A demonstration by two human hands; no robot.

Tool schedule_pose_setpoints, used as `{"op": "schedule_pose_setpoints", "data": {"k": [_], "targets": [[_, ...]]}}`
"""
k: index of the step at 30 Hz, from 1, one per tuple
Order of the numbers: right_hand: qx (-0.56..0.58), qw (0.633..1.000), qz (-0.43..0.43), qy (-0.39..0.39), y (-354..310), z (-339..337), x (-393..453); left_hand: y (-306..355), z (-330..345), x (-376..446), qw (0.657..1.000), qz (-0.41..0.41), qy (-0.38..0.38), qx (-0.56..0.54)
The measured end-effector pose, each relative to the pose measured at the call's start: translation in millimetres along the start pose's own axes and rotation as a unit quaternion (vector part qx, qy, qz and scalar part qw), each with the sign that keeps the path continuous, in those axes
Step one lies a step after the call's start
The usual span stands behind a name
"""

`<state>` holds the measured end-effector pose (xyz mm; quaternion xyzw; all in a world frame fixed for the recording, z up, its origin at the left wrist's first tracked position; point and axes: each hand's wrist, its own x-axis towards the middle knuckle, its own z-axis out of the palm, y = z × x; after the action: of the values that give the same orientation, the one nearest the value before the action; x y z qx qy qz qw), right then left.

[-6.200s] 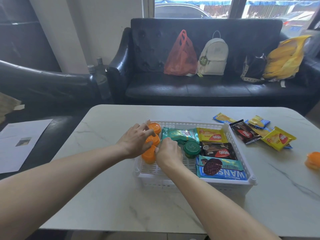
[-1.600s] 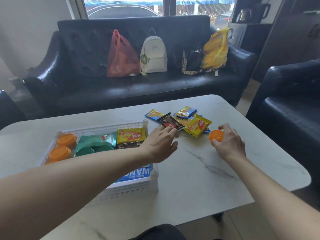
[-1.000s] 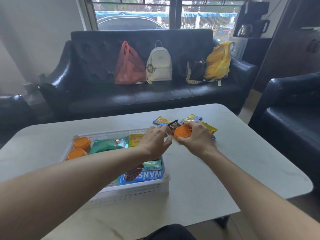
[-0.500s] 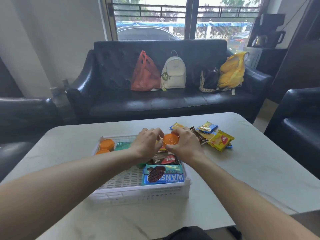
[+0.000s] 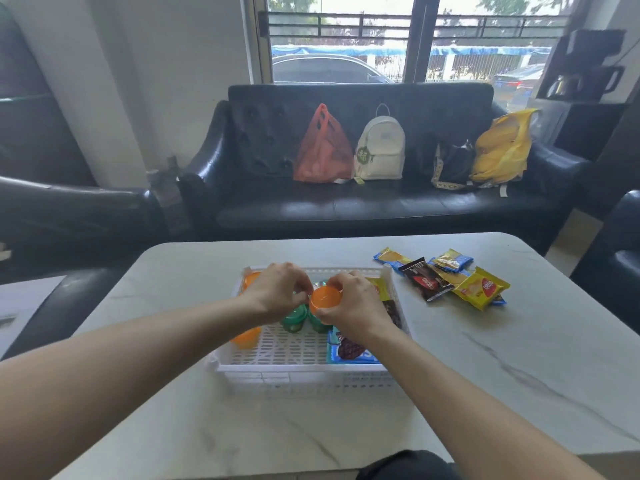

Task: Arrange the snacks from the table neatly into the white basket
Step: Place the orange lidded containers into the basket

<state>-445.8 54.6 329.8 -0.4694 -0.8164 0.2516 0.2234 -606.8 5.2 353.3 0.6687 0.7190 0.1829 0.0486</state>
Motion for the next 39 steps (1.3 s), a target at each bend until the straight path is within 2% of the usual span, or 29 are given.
{"op": "schedule_pose_setpoints", "data": {"k": [7,13,24,29,33,39], "targets": [[0.019,0.998,-0.003,-0.063,-18.9,30.4,-9.9,-30.9,-14.4,-27.1,0.998,-0.009,-0.064,-0.018],[0.052,0.992,0.026,-0.111,-34.2,54.4,-17.8,-54.4,-16.4,-36.1,0.997,-0.029,-0.065,-0.019],[0.064,0.982,0.107,-0.140,-39.9,88.5,-15.4,-93.3,-4.2,-52.8,0.992,-0.068,-0.087,0.060],[0.085,0.975,0.123,-0.163,-40.9,98.1,-14.7,-98.8,1.1,-54.5,0.990,-0.082,-0.110,0.043],[0.109,0.975,0.128,-0.144,-39.9,103.8,-15.0,-101.6,2.3,-52.5,0.989,-0.080,-0.111,0.046],[0.064,0.972,0.172,-0.148,-39.5,103.9,-11.9,-103.9,6.9,-53.7,0.990,-0.086,-0.101,0.047]]}}
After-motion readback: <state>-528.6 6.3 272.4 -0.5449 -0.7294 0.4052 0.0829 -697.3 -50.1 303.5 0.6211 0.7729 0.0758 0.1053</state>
